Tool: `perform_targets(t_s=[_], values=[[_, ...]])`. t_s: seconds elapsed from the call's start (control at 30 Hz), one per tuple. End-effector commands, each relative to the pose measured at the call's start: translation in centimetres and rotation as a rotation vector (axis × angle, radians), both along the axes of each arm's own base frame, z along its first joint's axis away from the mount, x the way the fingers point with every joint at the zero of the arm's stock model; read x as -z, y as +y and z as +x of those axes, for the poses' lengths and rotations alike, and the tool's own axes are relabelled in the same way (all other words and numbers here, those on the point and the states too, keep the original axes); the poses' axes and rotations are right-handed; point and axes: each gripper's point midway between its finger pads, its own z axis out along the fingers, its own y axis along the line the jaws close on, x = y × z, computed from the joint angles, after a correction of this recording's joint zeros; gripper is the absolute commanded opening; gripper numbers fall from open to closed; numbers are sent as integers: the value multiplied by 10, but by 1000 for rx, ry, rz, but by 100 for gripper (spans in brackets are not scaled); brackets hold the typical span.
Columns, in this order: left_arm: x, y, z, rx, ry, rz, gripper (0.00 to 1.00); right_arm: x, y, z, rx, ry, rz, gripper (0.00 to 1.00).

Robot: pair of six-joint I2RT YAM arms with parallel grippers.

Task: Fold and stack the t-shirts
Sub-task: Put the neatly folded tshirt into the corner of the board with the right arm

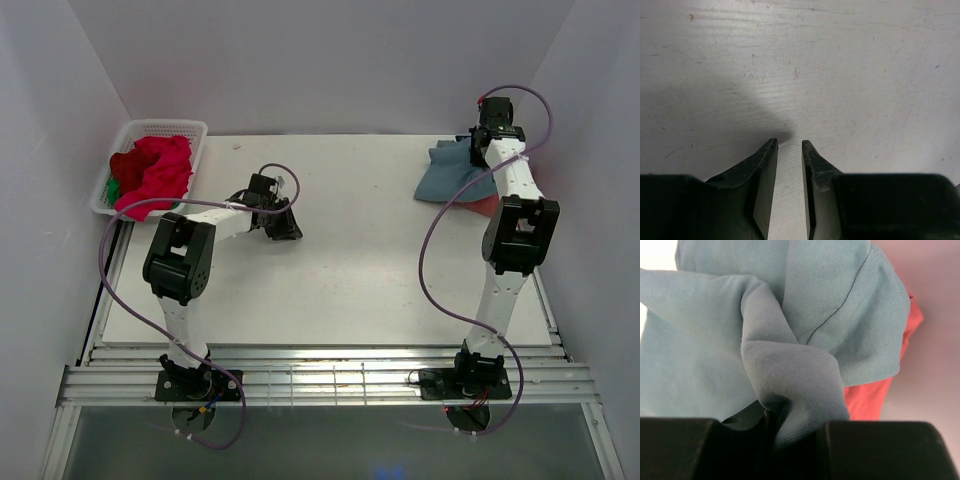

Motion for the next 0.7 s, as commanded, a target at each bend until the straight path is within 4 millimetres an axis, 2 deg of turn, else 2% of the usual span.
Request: perform_targets(t_s=[0.0,0.1,0.2,0.4,0.43,0.53,0.67], values=[[-28,-1,4,-7,-62,-35,37,-82,-23,6,78,-212,-46,8],[-27,-2,1,-4,-58,-41,37,-93,-28,9,107,-245,-56,8],[-29,-1,1,-6,-63,-41,37,-95,-34,8,123,-241,-84,8],[-26,0,-5,-7,-51,-45,36,-99,-57,-6,202,-259,-70,8],[-25,-1,-6,-5,-47,-48,36,-95,-55,-6,191,-260,-42,8],[-23,-1,-8,-6,-39,-57,36,-101,-53,-4,186,-301,-9,8],[-24,-2,-11,-5,-39,-61,36,-109,-67,-7,247,-312,-48,8]])
